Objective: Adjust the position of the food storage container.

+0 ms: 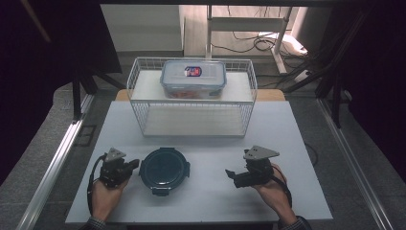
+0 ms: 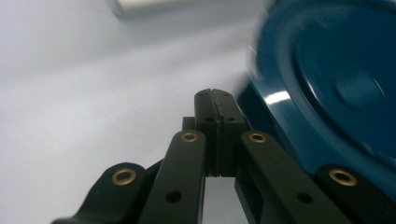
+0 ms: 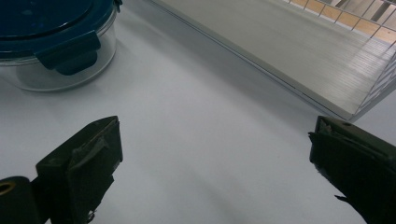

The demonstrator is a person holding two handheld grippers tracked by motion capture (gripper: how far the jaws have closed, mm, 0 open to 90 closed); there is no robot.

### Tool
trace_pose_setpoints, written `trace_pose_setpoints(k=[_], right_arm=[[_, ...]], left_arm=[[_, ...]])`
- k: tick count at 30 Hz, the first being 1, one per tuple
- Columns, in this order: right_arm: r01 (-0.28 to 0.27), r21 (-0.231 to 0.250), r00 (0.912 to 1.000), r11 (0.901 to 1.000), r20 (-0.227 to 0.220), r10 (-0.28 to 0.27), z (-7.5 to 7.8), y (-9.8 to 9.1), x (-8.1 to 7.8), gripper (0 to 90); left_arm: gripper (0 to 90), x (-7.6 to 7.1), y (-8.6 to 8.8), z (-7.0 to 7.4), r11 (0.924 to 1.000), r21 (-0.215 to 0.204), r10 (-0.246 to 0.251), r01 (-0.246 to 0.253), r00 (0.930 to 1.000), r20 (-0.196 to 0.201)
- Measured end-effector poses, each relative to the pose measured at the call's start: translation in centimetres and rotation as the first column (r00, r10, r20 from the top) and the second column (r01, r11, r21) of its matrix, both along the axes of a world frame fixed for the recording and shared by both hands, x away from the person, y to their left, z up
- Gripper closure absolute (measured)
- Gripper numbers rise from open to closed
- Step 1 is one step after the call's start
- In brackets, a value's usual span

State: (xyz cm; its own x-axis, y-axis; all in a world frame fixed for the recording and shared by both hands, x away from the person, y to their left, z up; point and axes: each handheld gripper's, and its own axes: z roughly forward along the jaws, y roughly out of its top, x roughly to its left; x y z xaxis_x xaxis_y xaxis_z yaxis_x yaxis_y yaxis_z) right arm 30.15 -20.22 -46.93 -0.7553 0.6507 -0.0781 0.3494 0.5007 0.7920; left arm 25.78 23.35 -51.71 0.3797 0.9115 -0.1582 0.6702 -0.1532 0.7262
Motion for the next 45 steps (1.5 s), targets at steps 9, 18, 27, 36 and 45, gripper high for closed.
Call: trace_pose_setpoints(k=[9, 18, 27, 36, 45], right_arm=[[-0.002, -0.003, 1.0000, 1.0000, 0.000, 0.002, -0.1, 0.0, 0.1, 2.4], [0.015, -0.003, 0.9999, 0.9999, -0.002, -0.015, -0.1, -0.4, 0.3, 2.4], [0.032, 0.001, 0.9995, 0.9995, -0.004, -0.032, -0.1, -0.8, 0.5, 2.4], [0.039, -0.004, 0.9992, 0.9992, 0.004, -0.039, -0.2, -1.3, 0.2, 2.5], [0.045, 0.014, 0.9990, 0.9989, 0.008, -0.045, -0.5, -1.8, -1.1, 2.5]], left_arm=[[90.0, -0.5, -1.5, -0.1, 0.9999, -0.013, 0.009, -0.009, 0.9999, -0.013], [90.0, -0.6, -5.3, -0.3, 0.9956, -0.005, -0.093, 0.093, 0.9948, -0.041], [90.0, 0.0, -8.4, -0.1, 0.9845, 0.003, -0.175, 0.176, 0.9838, -0.037], [79.5, -0.4, -6.8, 1.3, 0.9859, 0.038, -0.165, 0.163, 0.9841, 0.066], [26.4, -2.2, -3.7, 1.8, 0.9779, 0.026, -0.209, 0.208, 0.9711, 0.115]])
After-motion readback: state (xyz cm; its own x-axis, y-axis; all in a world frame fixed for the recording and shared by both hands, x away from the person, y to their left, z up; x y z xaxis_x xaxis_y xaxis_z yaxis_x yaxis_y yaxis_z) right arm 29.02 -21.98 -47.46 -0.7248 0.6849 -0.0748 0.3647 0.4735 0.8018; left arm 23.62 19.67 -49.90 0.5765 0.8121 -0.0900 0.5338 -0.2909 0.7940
